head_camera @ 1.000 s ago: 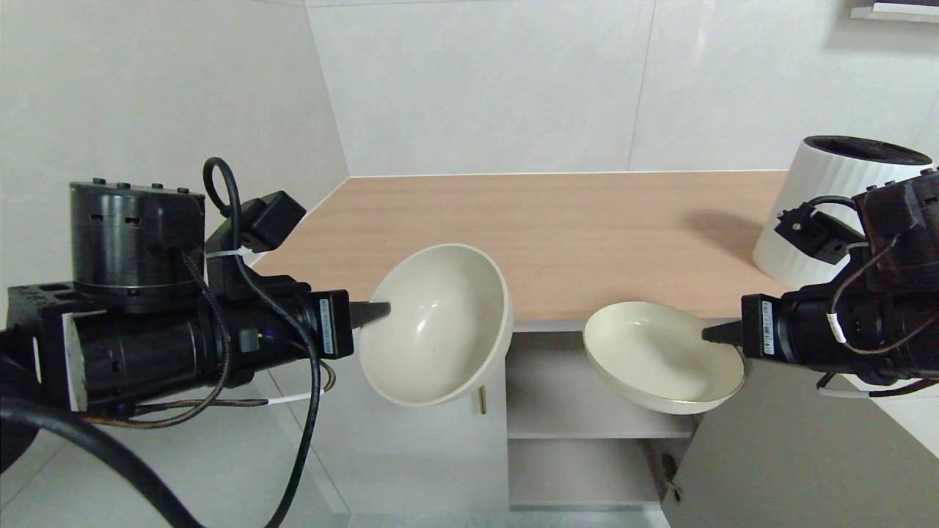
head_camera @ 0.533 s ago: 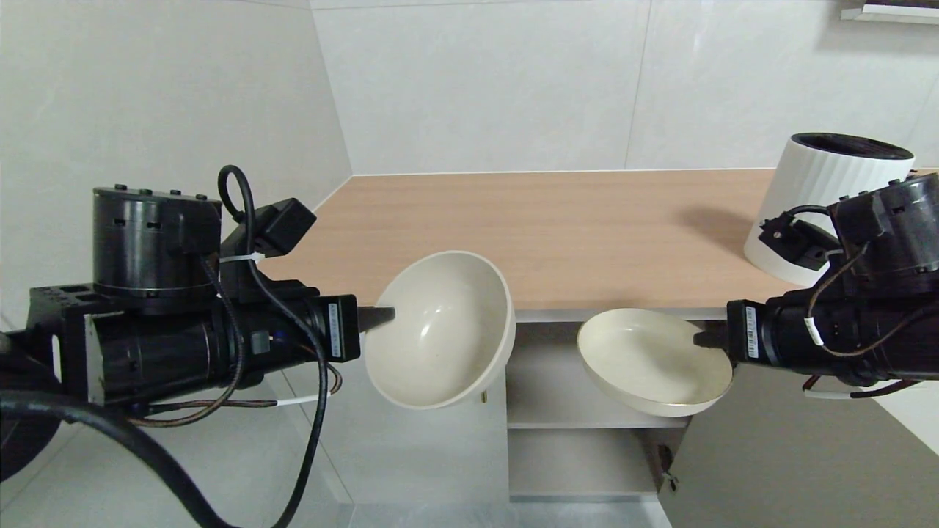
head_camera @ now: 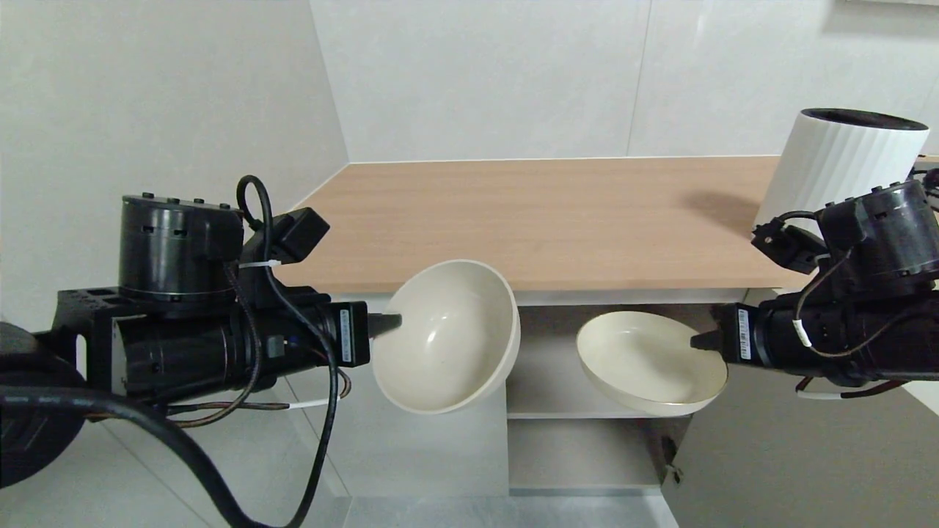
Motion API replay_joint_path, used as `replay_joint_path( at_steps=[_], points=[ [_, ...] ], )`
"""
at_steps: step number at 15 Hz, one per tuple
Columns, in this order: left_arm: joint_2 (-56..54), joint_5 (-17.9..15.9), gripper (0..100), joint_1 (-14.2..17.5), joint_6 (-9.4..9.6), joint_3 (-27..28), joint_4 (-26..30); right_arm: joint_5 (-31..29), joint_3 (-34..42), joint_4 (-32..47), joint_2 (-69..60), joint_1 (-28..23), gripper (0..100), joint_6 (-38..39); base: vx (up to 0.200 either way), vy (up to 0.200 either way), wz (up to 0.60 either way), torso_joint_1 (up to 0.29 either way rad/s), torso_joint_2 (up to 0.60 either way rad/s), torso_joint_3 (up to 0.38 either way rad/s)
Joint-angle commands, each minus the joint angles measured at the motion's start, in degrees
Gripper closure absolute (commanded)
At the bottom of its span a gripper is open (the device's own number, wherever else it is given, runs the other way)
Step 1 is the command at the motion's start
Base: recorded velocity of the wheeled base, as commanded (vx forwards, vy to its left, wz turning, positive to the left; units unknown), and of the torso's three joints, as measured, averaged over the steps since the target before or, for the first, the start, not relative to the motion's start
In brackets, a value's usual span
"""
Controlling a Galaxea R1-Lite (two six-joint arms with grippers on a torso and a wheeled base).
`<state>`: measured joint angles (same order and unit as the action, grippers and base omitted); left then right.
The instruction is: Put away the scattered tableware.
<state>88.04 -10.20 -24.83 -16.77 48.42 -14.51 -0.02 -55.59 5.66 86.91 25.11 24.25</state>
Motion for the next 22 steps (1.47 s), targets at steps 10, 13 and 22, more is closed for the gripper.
replay_joint_path(
  at_steps=[10,13,22],
  points=[
    [0.2,0.0,100,-0.5,-0.01,-0.1,0.0,0.0,0.0,0.0,1.8,0.0,100,0.0,0.0,0.0,0.0,-0.182,0.46,0.271],
    [0.2,0.0,100,-0.6,-0.01,-0.1,0.0,0.0,0.0,0.0,2.1,0.0,100,0.0,0.0,0.0,0.0,-0.12,0.35,0.225],
    [1.7,0.1,100,-2.0,-0.1,-0.4,0.0,-7.1,0.5,-8.3,14.9,0.2,100,-1.7,0.0,0.0,0.0,-0.007,0.03,0.02]
  ],
)
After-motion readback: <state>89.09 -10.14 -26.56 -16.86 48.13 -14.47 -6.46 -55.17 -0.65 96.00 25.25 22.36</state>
